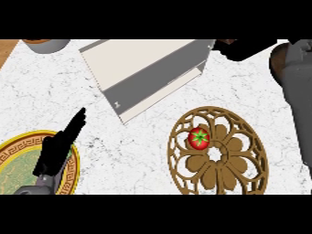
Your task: Pick the cupcake from the placemat and place it in the tiered shelf
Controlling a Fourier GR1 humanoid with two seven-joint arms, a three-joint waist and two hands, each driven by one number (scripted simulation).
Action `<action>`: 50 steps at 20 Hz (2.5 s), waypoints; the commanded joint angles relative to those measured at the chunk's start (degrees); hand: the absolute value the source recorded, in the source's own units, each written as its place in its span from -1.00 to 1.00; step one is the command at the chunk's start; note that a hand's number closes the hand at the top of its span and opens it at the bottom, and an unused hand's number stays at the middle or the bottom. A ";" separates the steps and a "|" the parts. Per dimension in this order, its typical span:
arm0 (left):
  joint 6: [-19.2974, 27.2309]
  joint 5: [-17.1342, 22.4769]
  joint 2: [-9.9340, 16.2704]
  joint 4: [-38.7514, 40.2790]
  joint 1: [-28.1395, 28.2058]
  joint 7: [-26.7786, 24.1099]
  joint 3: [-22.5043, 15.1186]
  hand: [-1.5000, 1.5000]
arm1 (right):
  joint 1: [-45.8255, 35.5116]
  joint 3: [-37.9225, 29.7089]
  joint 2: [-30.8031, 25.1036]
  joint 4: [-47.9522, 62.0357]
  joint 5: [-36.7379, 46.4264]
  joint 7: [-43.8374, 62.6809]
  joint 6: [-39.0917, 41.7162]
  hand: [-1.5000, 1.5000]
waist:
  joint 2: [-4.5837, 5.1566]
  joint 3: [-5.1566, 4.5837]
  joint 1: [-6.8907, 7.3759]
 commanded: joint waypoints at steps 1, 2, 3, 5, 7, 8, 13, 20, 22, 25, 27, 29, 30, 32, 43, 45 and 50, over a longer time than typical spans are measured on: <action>0.58 -1.18 -0.49 -1.12 -1.32 3.08 -0.82 0.00 | -7.56 0.07 2.35 15.06 4.01 -4.08 -6.83 1.00 | 0.38 -0.08 0.74; 0.95 -1.00 -1.70 1.93 -1.61 -0.28 -0.51 0.00 | -11.90 -0.47 3.77 16.95 4.15 -1.41 -7.31 1.00 | 0.40 -0.12 0.70; -0.60 -0.81 -0.82 0.20 0.11 0.87 -1.22 0.00 | -14.43 -1.14 3.63 19.85 4.02 -1.37 -7.02 1.00 | 0.33 -0.11 0.84; -0.19 -0.46 -1.01 -0.07 -0.18 1.74 -0.36 0.00 | -16.26 -1.46 2.80 25.12 4.19 -5.36 -7.39 1.00 | 0.28 -0.09 0.54; -1.39 0.02 0.39 0.07 -1.77 2.42 0.59 0.00 | -17.55 -0.56 3.45 31.22 5.93 -9.48 -10.22 1.00 | 0.45 -0.09 0.81; -1.10 -0.10 -0.20 -0.06 -1.00 1.41 0.26 0.00 | -20.33 -0.89 3.42 34.87 6.60 -9.25 -10.51 1.00 | 0.54 -0.11 1.17; -0.94 -1.03 -1.11 -2.49 1.19 1.13 -1.43 0.00 | -23.33 0.05 6.75 45.87 8.45 -14.61 -14.20 1.00 | 0.69 -0.10 1.92; 0.59 -2.96 -2.61 0.42 -4.57 2.97 -1.98 0.00 | -28.30 -0.73 10.16 59.54 10.31 -17.16 -17.99 1.00 | 1.41 -0.13 2.64; -0.95 -1.58 -1.63 1.35 -2.25 0.05 -0.83 0.00 | -29.61 -1.42 11.86 61.66 9.80 -17.36 -18.12 1.00 | 1.29 -0.15 2.79; -0.59 -1.96 -1.85 0.30 -2.50 1.60 -1.35 0.00 | -26.38 -12.46 15.00 60.18 -2.96 -18.00 -14.81 1.00 | 1.37 0.02 2.81; -0.30 -2.01 -2.36 0.16 -2.91 1.78 -1.56 0.00 | -26.56 -17.95 16.16 61.50 -8.09 -15.40 -15.24 -1.00 | 1.85 0.03 3.74; -2.47 -0.52 -1.12 -0.80 -1.13 0.94 -1.08 0.00 | -26.92 -20.76 16.68 62.49 -11.12 -15.75 -13.97 -1.00 | 1.51 -0.02 3.97; -0.88 -1.55 -2.35 0.75 -1.32 0.34 -1.43 0.00 | -26.55 -22.61 16.00 62.31 -13.15 -17.95 -13.06 -1.00 | 1.68 -0.03 3.30; -1.28 -1.52 -2.36 0.88 -4.05 2.12 -1.50 0.00 | -28.45 -25.22 17.13 63.01 -16.46 -18.17 -16.00 -1.00 | 1.85 -0.05 4.10; -1.53 -1.64 -1.58 0.83 -1.56 0.56 -0.77 0.00 | -27.38 -34.28 8.98 59.77 -21.24 -27.01 -32.42 -1.00 | 1.32 -0.09 2.27; 0.87 -2.96 -2.52 0.88 -1.65 1.04 -0.74 0.00 | -26.35 -34.39 6.80 59.30 -20.59 -27.81 -35.33 -1.00 | 1.01 -0.07 1.44; -0.93 -1.75 -1.54 -0.32 0.85 0.23 -0.26 0.00 | -21.90 -36.60 -5.04 61.30 -21.64 -25.32 -30.83 -1.00 | 0.82 -0.03 1.01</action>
